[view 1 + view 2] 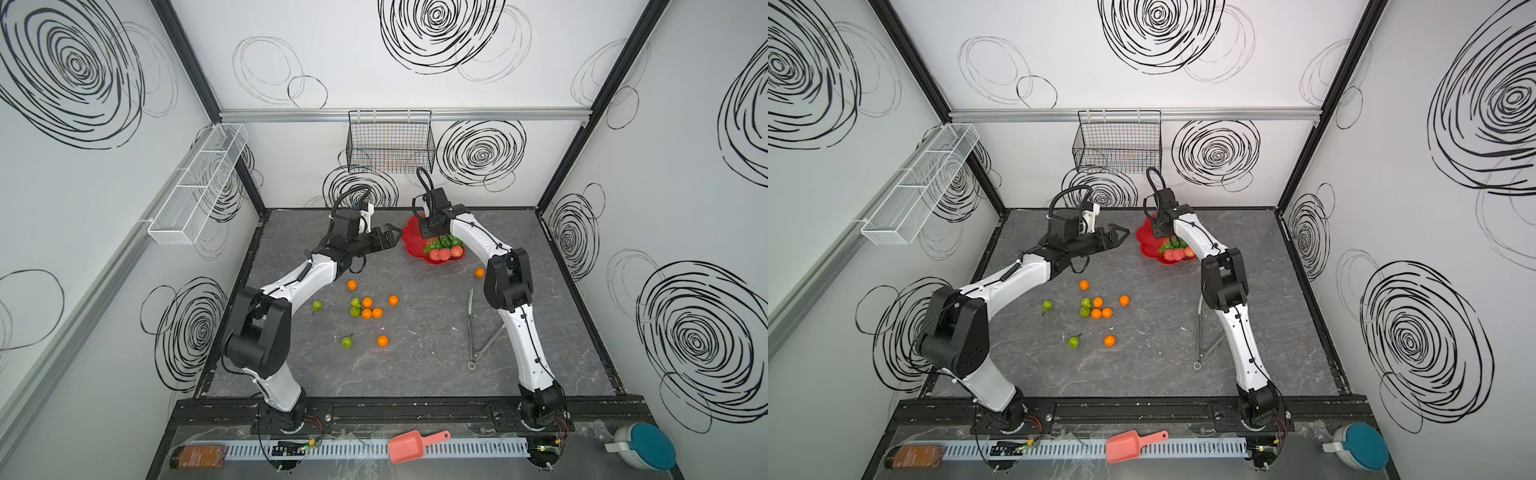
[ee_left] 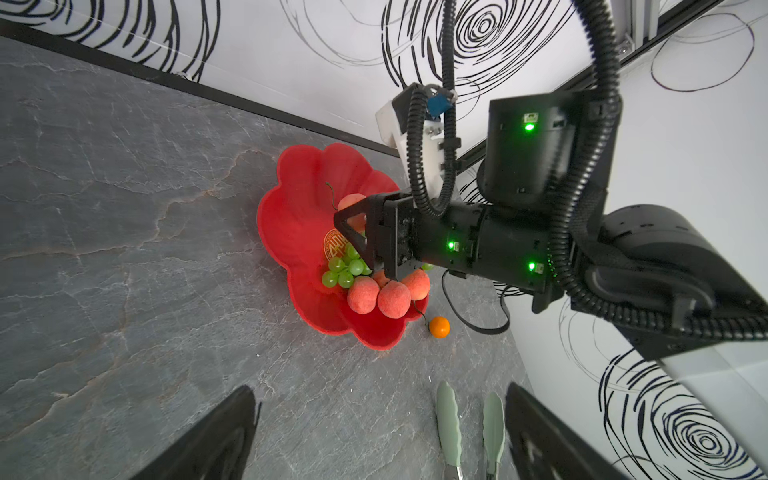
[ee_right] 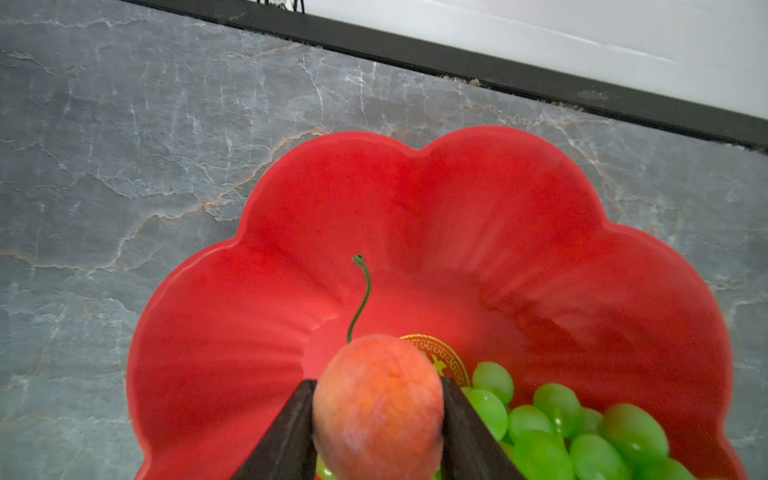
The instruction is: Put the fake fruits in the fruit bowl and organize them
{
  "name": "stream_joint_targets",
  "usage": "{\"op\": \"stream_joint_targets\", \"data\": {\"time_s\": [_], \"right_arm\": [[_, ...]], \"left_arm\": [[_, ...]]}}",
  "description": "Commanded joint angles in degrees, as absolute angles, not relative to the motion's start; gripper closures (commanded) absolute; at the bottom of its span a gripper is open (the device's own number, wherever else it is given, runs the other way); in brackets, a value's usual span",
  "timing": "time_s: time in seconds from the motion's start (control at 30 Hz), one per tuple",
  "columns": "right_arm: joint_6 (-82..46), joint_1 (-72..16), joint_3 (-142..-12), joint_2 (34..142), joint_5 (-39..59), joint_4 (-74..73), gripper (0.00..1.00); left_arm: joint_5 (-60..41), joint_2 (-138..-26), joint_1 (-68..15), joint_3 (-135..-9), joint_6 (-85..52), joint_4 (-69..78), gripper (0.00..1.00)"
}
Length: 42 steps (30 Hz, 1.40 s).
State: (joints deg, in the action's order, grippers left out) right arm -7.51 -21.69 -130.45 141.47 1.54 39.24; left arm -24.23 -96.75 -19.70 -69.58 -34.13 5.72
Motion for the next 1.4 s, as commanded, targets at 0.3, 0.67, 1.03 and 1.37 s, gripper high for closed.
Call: {"op": "stream_joint_targets", "data": {"time_s": [0.3,0.67,1.03,1.37], "right_arm": [[-10.9,-23.3,-125.1,133.0,4.3,45.1,0.54],[-11.4,-24.6,-115.2,128.9,4.7,43.4,0.53],[-11.9,-24.5,-114.0,129.4,4.2,44.6,0.52],[-11.9,-24.7,-113.3,129.1,4.7,45.5,0.51]], "left_arm": [[-24.1,-91.6,-22.1,-63.9,-33.6,3.4,0.04],[-23.8,-90.7,-21.9,-63.1,-32.3,2.7,0.04],[-23.9,-90.5,-21.4,-63.1,-32.3,2.7,0.04],[-24.4,-90.8,-20.9,-63.0,-32.5,3.1,0.04]]}}
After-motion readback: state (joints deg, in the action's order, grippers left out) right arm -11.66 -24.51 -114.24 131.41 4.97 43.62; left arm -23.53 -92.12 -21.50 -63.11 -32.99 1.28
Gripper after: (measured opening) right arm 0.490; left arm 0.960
